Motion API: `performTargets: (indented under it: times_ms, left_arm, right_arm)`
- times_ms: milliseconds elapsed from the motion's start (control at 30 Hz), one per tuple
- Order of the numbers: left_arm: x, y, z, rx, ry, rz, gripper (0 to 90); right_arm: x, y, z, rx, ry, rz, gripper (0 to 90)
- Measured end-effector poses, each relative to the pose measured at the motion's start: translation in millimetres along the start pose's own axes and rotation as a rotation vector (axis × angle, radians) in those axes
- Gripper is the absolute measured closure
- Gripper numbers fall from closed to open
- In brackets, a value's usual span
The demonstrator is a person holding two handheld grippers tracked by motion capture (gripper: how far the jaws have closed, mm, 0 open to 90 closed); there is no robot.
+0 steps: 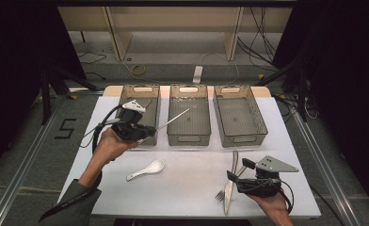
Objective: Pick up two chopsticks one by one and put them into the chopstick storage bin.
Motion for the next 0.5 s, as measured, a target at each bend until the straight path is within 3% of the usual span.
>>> performTargets:
  times_ms: [233, 500]
  left_arm:
    - [-33.9, 0.4, -3.0, 0.012, -0.061, 0.062, 84.7]
    - [-64.2, 4.9, -6.9, -0.016, -0.094, 0.117, 84.6]
  right_arm:
    - [0.2, -0.4, 0.2, 0.002, -0.003, 0.001, 25.3]
    - [0.5, -0.5, 0.1, 0.001, -0.003, 0.001, 25.4]
Point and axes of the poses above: each handheld gripper's, and its own axes: y roughly forward along the jaws, z roughly out of its top, x roughly to its right, the point moved 9 cm from there along y, roughly forward along the jaws, and after that the axes turned 11 degrees about y, right-handed, at the moved point
